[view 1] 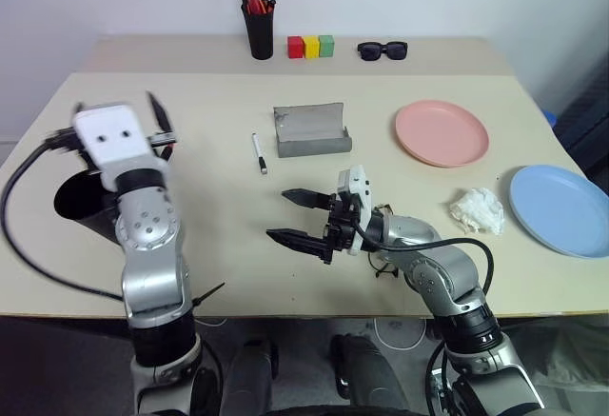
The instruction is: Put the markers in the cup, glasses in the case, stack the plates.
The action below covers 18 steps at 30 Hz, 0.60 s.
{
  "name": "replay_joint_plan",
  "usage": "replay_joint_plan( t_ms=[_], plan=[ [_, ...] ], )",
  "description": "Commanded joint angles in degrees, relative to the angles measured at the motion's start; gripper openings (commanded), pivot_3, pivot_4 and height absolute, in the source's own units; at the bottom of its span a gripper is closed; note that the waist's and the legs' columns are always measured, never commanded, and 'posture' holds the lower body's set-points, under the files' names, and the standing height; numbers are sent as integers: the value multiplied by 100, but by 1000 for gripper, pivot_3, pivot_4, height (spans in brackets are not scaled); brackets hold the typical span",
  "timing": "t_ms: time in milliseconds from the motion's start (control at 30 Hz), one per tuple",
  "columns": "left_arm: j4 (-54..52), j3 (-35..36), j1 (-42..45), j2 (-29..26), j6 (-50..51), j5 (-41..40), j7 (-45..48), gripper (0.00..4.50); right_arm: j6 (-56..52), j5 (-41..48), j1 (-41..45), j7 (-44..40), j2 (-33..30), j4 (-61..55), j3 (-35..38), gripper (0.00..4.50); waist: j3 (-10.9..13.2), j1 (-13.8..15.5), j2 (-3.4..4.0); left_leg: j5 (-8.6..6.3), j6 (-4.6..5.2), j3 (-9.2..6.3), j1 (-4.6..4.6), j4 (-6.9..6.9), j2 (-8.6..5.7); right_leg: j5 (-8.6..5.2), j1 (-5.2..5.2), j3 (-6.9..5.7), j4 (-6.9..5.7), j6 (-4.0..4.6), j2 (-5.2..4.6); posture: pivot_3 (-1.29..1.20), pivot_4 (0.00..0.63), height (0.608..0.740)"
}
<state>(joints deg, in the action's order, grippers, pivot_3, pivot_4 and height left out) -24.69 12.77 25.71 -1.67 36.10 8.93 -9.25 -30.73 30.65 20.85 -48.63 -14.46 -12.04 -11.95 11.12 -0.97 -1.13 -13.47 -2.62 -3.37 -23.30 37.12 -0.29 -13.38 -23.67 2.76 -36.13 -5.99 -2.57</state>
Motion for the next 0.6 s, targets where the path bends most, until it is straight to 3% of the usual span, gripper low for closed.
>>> replay_joint_plan(
  t_ms=[33,133,333,600],
  plan=[
    [710,447,785,249,1271,-176,-461,4407,99,48,119,46,88,-66,80,4500,0,-8,-1,0,0,-3,0,1,0,0,1,-2,-1,-1,1,0,150,740],
    [1711,752,1399,116,1854,-41,-908,4407,132,23,116,86,111,-55,77,4500,1,-19,-1,0,0,-6,0,-1,0,0,-1,-2,-2,-2,3,0,150,740],
    [3410,1714,2212,-148,1734,-404,-1625,4407,168,-3,54,189,147,-101,52,4500,1,-4,-2,0,0,-8,-1,-6,0,1,-6,-3,-3,-2,0,0,150,740],
    [4579,2101,2472,-707,1403,-729,-1970,4407,195,-10,-50,295,133,-145,60,4500,2,5,-3,0,-2,-7,-3,-6,-2,2,-7,-3,-2,-3,-5,0,150,740]
  ],
)
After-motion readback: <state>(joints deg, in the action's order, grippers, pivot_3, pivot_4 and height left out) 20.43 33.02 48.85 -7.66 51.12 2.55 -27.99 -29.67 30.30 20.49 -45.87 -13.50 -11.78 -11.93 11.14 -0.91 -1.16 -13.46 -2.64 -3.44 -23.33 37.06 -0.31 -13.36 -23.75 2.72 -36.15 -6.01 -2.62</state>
